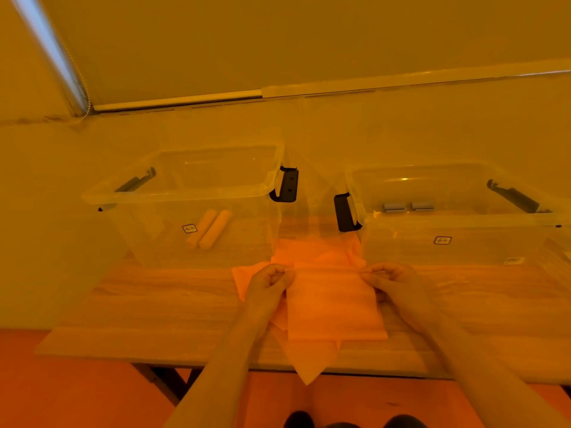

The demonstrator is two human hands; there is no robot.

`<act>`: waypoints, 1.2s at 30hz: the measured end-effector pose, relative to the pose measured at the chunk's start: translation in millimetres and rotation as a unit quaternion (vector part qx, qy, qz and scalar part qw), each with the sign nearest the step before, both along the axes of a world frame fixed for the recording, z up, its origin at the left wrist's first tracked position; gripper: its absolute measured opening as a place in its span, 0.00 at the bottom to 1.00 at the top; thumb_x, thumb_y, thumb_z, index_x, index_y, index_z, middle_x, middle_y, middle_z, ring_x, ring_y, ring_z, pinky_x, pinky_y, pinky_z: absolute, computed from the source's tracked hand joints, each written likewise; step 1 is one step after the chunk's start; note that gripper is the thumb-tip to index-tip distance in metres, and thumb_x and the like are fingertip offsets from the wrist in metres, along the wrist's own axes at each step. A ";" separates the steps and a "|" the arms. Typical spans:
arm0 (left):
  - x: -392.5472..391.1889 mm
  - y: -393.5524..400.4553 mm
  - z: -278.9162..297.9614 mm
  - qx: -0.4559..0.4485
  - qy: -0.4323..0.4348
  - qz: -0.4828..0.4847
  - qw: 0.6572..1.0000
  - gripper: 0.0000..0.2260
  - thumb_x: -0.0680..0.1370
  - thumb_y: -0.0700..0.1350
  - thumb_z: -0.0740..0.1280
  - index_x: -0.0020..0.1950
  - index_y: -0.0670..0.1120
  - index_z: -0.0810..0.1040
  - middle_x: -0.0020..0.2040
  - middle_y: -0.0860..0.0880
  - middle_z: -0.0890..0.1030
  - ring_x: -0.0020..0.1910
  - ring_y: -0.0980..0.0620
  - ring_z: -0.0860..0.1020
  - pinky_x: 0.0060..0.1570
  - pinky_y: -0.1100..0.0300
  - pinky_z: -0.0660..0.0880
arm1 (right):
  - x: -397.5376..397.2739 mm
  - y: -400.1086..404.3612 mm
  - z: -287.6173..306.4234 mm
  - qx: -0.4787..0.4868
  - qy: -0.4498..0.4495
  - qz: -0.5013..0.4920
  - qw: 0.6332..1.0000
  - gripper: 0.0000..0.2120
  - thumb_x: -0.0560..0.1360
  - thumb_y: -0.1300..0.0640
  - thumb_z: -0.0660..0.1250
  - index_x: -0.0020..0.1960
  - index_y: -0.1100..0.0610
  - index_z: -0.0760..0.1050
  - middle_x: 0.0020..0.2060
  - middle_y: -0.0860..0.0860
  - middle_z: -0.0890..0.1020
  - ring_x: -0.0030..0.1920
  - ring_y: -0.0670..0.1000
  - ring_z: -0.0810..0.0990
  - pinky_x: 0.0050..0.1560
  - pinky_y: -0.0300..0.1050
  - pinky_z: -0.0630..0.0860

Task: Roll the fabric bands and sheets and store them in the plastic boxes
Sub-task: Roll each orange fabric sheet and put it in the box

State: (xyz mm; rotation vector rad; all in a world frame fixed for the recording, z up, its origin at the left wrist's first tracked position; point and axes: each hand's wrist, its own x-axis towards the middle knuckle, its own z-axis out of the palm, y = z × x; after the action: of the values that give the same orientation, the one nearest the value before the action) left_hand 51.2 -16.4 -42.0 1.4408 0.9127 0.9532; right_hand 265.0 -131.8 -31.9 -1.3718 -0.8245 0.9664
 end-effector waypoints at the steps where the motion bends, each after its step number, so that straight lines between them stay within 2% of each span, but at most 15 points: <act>1: -0.7 -0.6 0.3 -0.007 -0.009 -0.003 1.000 0.03 0.77 0.38 0.66 0.47 0.40 0.80 0.35 0.52 0.80 0.30 0.61 0.76 0.30 0.68 0.71 | 0.2 -0.7 0.0 0.002 0.003 0.004 1.000 0.04 0.75 0.63 0.67 0.48 0.62 0.79 0.38 0.55 0.84 0.36 0.52 0.83 0.35 0.43 0.80; 4: -4.2 -1.3 -1.4 -0.026 -0.031 -0.019 0.999 0.05 0.77 0.38 0.66 0.49 0.43 0.82 0.38 0.52 0.81 0.31 0.60 0.76 0.30 0.67 0.71 | 1.5 -3.6 -2.4 0.010 0.009 0.008 1.000 0.05 0.75 0.63 0.67 0.50 0.62 0.79 0.40 0.56 0.85 0.37 0.53 0.83 0.36 0.43 0.81; 8: -7.4 -5.8 -0.9 -0.034 -0.053 -0.033 0.998 0.06 0.77 0.37 0.66 0.49 0.44 0.82 0.30 0.55 0.80 0.26 0.62 0.72 0.26 0.69 0.68 | 2.7 -7.1 -6.3 0.019 0.013 0.004 1.000 0.07 0.76 0.64 0.66 0.52 0.59 0.80 0.43 0.54 0.86 0.42 0.51 0.84 0.39 0.42 0.81; 16: -12.4 -6.2 -0.4 -0.048 -0.066 -0.057 0.995 0.07 0.77 0.36 0.66 0.47 0.44 0.83 0.28 0.52 0.77 0.26 0.59 0.69 0.26 0.68 0.67 | 3.3 -7.6 -7.2 0.015 0.035 -0.008 0.999 0.08 0.76 0.64 0.65 0.51 0.58 0.81 0.43 0.54 0.85 0.43 0.51 0.84 0.39 0.43 0.79; 24: -11.7 -9.4 3.5 -0.057 -0.059 -0.068 0.994 0.07 0.77 0.34 0.65 0.48 0.42 0.81 0.26 0.52 0.76 0.24 0.59 0.70 0.25 0.68 0.68 | 5.4 -8.1 -7.9 0.020 0.053 -0.014 0.998 0.10 0.76 0.65 0.63 0.47 0.57 0.83 0.47 0.55 0.85 0.47 0.53 0.83 0.44 0.47 0.78; 28: -12.4 -5.7 1.5 -0.060 -0.063 -0.065 0.994 0.08 0.76 0.34 0.66 0.48 0.43 0.83 0.29 0.50 0.77 0.26 0.57 0.70 0.27 0.67 0.68 | 4.2 -8.5 -6.6 0.019 0.050 -0.020 0.998 0.09 0.76 0.67 0.63 0.47 0.60 0.82 0.45 0.56 0.85 0.47 0.54 0.83 0.48 0.50 0.80; 30: -12.5 -5.3 1.5 -0.068 -0.059 -0.062 0.994 0.08 0.76 0.34 0.66 0.46 0.44 0.84 0.30 0.48 0.77 0.27 0.57 0.70 0.28 0.66 0.68 | 4.4 -8.3 -6.4 0.014 0.045 -0.020 0.999 0.09 0.76 0.67 0.62 0.48 0.61 0.82 0.47 0.58 0.84 0.49 0.56 0.82 0.51 0.52 0.79; 34: -11.4 -5.0 4.0 -0.094 -0.089 -0.059 0.990 0.10 0.76 0.34 0.65 0.42 0.44 0.85 0.32 0.46 0.78 0.29 0.54 0.69 0.28 0.66 0.67 | 4.7 -8.2 -5.1 0.003 0.043 -0.020 0.999 0.10 0.78 0.61 0.61 0.49 0.61 0.81 0.48 0.58 0.84 0.50 0.57 0.83 0.52 0.52 0.79; 36: -10.8 -6.3 4.8 -0.104 -0.094 -0.053 0.989 0.08 0.75 0.42 0.67 0.40 0.44 0.85 0.32 0.45 0.78 0.29 0.53 0.70 0.29 0.64 0.67 | 2.4 -8.7 -4.3 0.001 0.037 -0.019 0.999 0.11 0.78 0.56 0.62 0.50 0.60 0.81 0.46 0.56 0.85 0.47 0.54 0.84 0.48 0.48 0.80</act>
State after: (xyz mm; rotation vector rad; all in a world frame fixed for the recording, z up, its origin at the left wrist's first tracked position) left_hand 40.4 -22.8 -37.2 1.1883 0.7646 0.8724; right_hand 267.4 -140.5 -36.2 -1.3384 -0.7406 0.9803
